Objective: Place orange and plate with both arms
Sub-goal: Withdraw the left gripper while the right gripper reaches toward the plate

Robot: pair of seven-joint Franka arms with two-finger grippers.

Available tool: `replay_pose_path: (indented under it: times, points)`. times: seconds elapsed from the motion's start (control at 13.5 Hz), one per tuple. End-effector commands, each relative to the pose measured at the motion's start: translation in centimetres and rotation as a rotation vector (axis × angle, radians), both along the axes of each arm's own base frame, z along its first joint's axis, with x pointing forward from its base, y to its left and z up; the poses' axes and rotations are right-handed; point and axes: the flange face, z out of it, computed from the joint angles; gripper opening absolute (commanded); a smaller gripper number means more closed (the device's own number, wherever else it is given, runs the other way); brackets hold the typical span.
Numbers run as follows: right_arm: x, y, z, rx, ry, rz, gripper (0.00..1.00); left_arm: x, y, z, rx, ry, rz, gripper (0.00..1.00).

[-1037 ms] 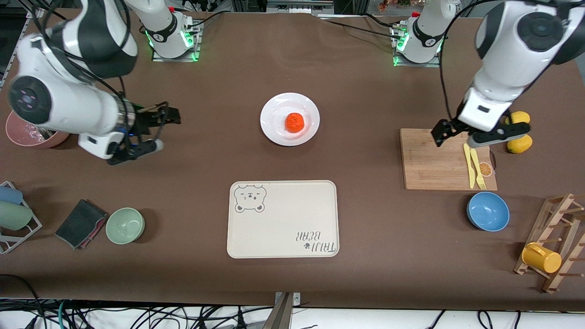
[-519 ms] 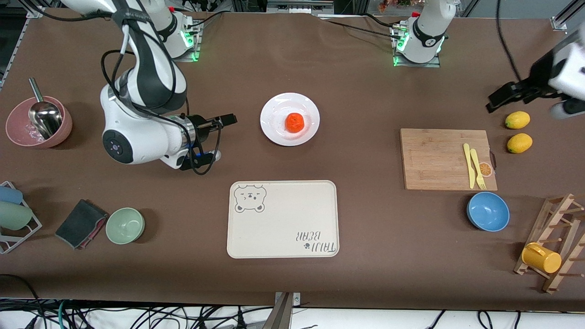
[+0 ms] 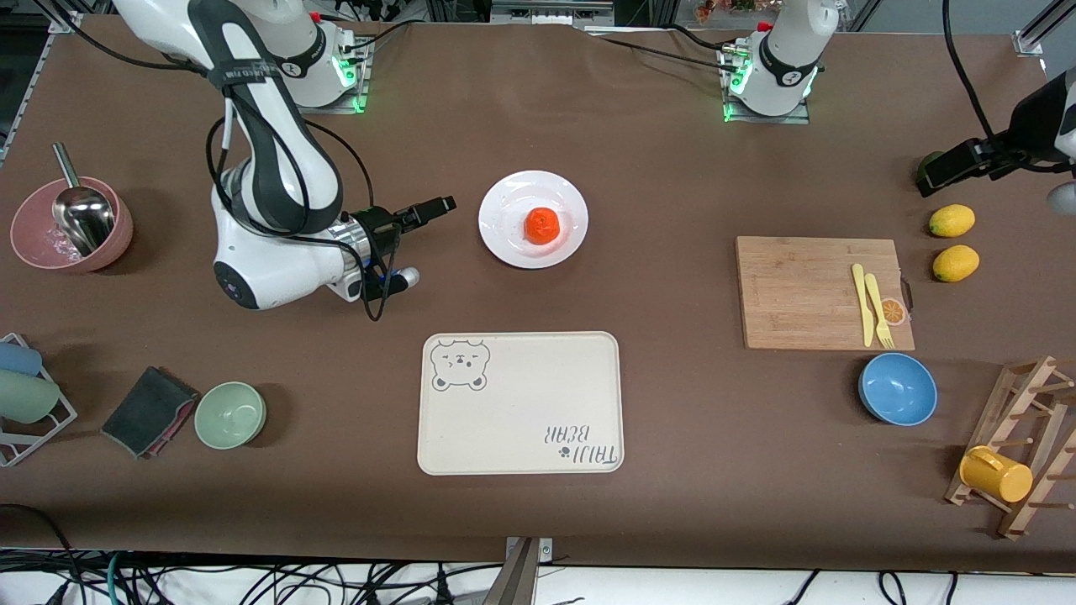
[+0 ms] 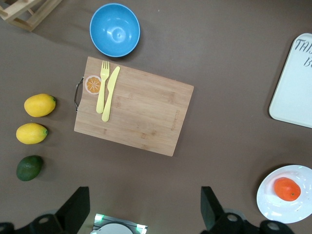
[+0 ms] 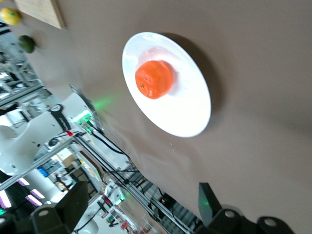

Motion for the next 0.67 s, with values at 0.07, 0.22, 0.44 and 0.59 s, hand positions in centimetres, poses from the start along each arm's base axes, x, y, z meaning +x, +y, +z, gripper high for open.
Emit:
replay_pose_path:
  times: [0.07, 0.22, 0.44, 0.59]
  points:
    - [-4.9, 1.9, -5.2, 0.138, -0.073, -0.048, 1.00, 0.0, 0.3, -1.7, -0.042, 0.037, -0.201, 1.00]
    - [-6.4, 3.5, -6.8, 0.119, -0.124, -0.064, 1.00, -0.1, 0.3, -1.8, -0.043, 0.040, -0.216, 1.00]
    - [-7.7, 5.4, -8.1, 0.082, -0.196, -0.069, 1.00, -0.1, 0.3, -1.9, -0.043, 0.041, -0.216, 1.00]
    - [-8.7, 5.8, -9.2, 0.081, -0.239, -0.059, 1.00, -0.1, 0.4, -1.7, -0.040, 0.036, -0.209, 1.00]
